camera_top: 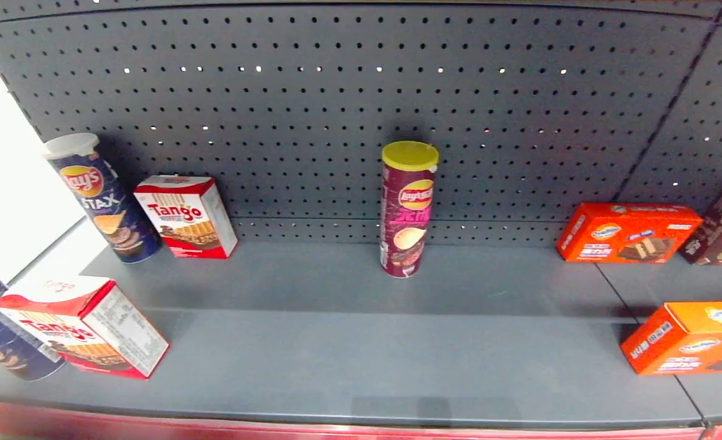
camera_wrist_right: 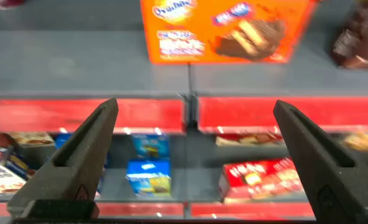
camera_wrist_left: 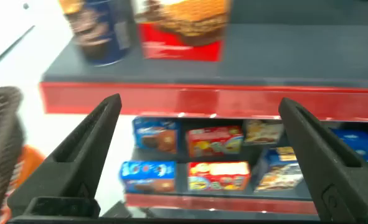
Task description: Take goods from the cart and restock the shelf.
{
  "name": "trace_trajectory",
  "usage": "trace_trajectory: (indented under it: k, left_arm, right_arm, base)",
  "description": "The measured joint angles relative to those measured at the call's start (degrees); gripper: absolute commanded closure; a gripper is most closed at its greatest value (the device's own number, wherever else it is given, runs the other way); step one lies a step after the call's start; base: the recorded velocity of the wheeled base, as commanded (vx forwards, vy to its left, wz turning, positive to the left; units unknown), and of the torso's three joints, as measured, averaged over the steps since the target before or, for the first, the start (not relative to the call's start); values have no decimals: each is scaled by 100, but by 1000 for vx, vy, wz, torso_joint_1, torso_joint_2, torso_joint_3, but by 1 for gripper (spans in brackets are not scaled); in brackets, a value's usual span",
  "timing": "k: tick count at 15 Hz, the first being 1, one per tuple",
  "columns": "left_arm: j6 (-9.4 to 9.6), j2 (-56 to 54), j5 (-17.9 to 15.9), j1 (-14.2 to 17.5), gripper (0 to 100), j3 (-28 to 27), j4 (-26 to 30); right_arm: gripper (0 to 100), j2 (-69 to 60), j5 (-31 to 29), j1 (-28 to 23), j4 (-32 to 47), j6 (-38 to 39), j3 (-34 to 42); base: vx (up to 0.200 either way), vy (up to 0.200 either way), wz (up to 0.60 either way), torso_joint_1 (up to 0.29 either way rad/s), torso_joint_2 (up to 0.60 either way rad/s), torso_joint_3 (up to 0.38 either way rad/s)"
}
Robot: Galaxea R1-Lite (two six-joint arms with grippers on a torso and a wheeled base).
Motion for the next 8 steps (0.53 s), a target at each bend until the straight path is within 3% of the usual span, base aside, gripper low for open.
trace_trajectory:
  k: [8]
  left_arm:
    - [0, 0, 7, 0, 0, 2, 2]
  right_arm:
    - [0, 0, -6, -5, -1, 0, 0]
  base:
    - [0, 0, 600, 2, 2, 5]
